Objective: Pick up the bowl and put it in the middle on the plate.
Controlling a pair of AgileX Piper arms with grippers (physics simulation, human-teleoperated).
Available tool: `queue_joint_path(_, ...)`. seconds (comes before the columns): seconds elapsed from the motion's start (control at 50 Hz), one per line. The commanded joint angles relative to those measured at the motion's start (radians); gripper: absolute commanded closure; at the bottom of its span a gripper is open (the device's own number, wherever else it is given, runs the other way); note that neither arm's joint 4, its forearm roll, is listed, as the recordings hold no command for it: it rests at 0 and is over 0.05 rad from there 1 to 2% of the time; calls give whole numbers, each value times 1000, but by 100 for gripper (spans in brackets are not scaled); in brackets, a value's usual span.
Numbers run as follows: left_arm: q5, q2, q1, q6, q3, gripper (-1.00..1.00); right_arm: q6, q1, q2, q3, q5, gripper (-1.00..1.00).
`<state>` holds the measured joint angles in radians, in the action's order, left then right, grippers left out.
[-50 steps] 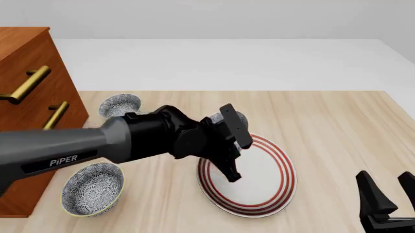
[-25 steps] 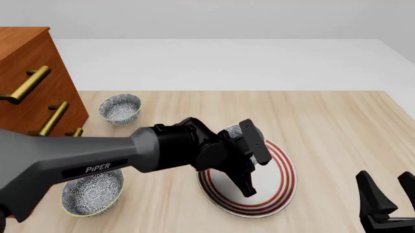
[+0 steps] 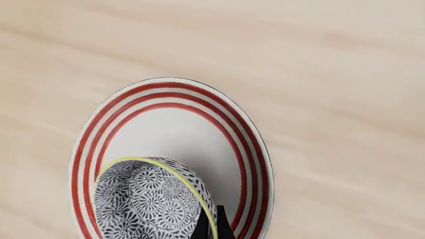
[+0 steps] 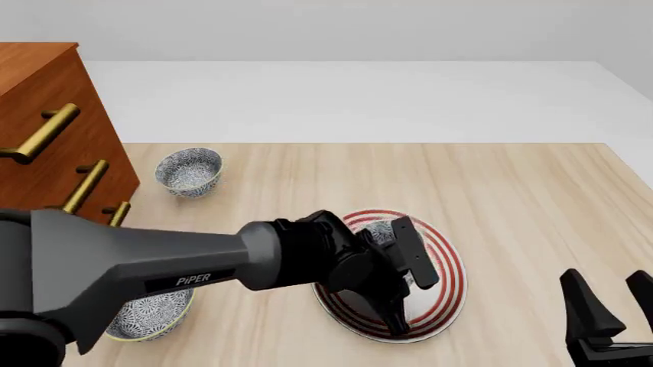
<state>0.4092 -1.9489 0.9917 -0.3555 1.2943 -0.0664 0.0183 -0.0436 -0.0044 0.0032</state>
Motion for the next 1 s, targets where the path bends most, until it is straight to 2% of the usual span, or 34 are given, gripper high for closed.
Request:
queue_joint_path(0.02,-20,-26,1,-12,-11,100,0,0,-1,0,0,-100)
queue_joint_path(0.4,-14,-45,-2,-24,8,100,0,0,0,0,0,-100)
queue_joint_path(0.42,-13,-43,-2,-24,10,-100,0,0,0,0,0,-100)
queue_joint_path(1.0,2,-7,30,4,15,-100,0,0,0,0,0,-100)
